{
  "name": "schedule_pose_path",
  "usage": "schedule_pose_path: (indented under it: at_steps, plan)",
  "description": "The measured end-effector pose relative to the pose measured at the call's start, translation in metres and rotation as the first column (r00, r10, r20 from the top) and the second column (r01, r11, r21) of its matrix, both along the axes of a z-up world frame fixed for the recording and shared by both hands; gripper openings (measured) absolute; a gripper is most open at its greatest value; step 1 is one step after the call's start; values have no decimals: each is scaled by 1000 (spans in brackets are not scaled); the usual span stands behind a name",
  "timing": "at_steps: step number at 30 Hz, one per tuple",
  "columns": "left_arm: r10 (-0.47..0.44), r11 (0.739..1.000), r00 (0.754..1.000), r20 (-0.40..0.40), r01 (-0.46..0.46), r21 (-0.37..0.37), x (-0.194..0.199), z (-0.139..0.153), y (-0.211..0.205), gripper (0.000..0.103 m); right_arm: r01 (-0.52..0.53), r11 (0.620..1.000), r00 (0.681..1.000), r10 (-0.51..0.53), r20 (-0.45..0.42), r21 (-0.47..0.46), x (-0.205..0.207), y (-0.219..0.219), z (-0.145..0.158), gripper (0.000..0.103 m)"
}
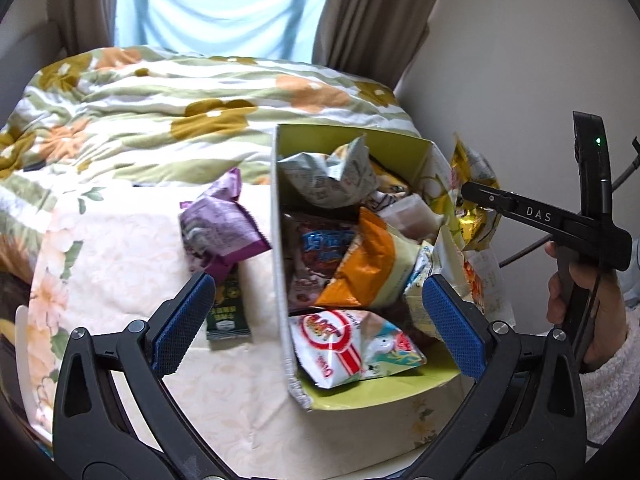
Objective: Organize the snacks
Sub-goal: 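Open the left tool over the box while the right tool releases the gold bag, then grasp the purple bag with the left tool while the right tool moves toward the green cracker packet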
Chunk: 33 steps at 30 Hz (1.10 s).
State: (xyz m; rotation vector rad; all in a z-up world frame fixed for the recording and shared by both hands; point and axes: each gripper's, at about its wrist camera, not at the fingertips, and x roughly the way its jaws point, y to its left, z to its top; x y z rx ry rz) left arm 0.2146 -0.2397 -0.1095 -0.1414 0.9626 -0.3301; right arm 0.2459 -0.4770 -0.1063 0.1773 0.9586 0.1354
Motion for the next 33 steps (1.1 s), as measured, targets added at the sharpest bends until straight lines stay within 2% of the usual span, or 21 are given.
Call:
schedule_pose_path:
  at_steps: [1, 2, 3, 5, 13, 20, 26, 33]
  plan:
    - [5, 1000, 1000, -2, -5, 5, 0, 0, 3, 103, 4, 1000, 1000, -4, -11, -3, 3, 1, -3, 48]
    - [12, 1000, 1000, -2, -12, 11, 0, -1, 7, 103, 7, 1000, 1000, -7, -16, 0, 4, 1, -5, 60]
    - [16, 1000, 1000, -1, -16, 13, 0, -1, 10, 103, 13, 1000, 1000, -13, -9, 8, 3, 1, -5, 79]
    - [23, 1000, 1000, -1, -23, 15, 1, -3, 17, 103, 19, 999, 1000, -20, 19, 30, -1, 0, -4, 99]
    - [25, 1000, 1000, -7, -25, 10, 3, -2, 46, 103, 36, 999, 997, -37, 67, 20, -18, 8, 3, 100]
    - [16, 1000, 1000, 1, -16, 1, 12, 6, 73, 103, 32, 999, 995, -35, 96, 35, -27, 29, 28, 100]
    - [-1, 1000, 1000, 10, 1, 12, 21, 11, 101, 103, -15, 999, 992, 10, 125, 44, -35, 73, 50, 101]
    - [-34, 999, 999, 7, 34, 29, 38, 12, 143, 103, -45, 999, 987, 40, 158, 28, -40, 140, 58, 101]
